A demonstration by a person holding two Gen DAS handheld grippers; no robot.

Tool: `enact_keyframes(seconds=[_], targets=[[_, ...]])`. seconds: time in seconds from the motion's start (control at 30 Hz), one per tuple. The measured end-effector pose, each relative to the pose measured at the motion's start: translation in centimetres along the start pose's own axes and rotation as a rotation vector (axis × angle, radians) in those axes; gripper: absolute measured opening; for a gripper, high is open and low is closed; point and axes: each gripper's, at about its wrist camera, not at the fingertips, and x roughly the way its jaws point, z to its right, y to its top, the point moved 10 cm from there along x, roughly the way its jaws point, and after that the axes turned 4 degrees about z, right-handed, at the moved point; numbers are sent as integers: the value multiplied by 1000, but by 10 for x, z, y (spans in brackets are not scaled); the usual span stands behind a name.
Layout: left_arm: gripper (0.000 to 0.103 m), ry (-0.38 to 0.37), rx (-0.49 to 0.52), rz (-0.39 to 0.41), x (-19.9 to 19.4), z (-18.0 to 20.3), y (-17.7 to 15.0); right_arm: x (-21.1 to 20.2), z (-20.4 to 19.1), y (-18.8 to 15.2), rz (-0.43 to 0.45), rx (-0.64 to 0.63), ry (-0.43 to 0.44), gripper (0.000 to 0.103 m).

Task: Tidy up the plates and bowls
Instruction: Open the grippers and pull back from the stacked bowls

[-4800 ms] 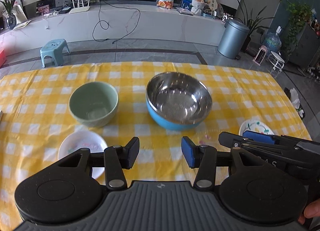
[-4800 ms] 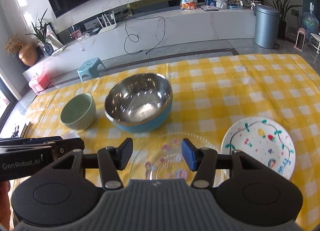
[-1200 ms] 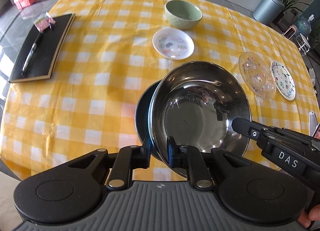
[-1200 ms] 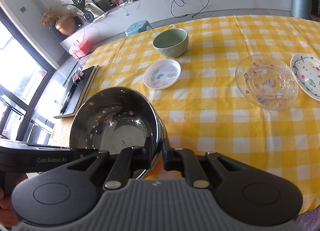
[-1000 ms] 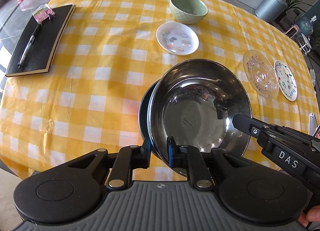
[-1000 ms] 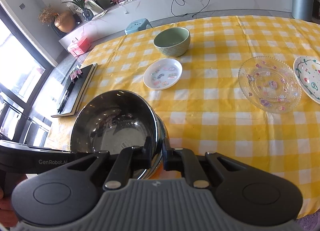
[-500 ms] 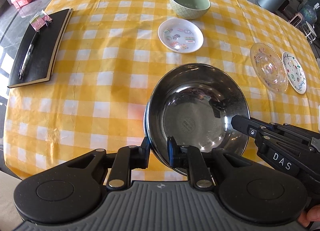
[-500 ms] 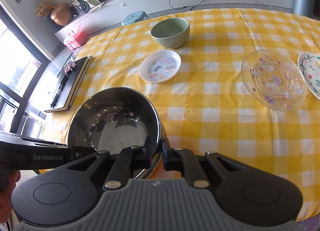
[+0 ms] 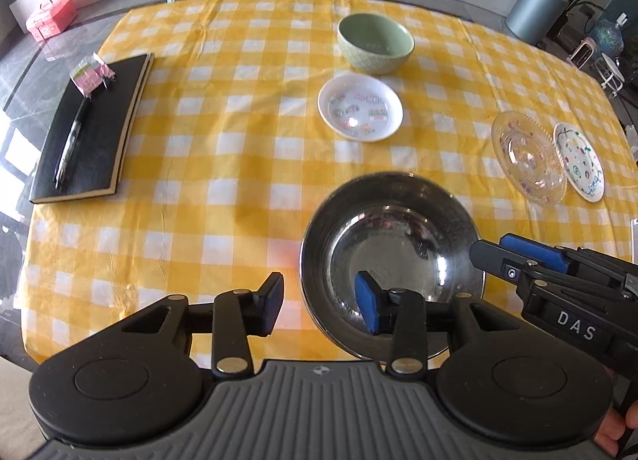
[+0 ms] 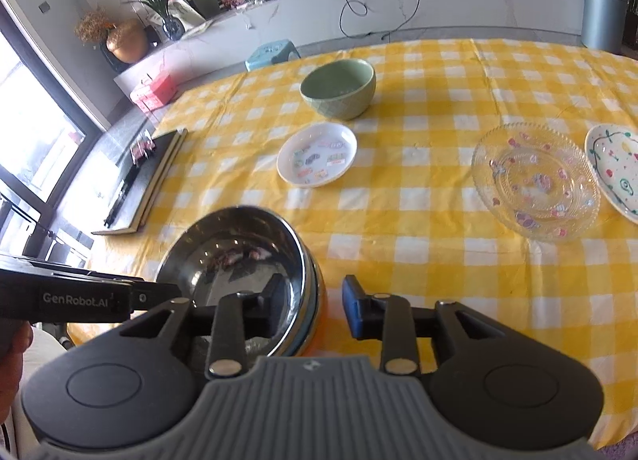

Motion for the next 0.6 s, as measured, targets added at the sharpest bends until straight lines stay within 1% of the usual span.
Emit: enact_keyframes(seconds=[0.07,0.13,0.2,0.33,0.6], targets=[[51,-8,3,32,-7,0,6,-5,2,6,29,-6,-3,43],[56,-31,12,69,-13,1,13,-9,6,14,61,-14,-17,50],[58,-45,16,99,-16,3,20,-10,11,21,83,-13,-34,53],[58,-57,35,143,-15,7,33,-6,19,32,94,-16,-65,54],[58,-69,78,185,4,12,67,15,33,54,104,-72,-134,56]])
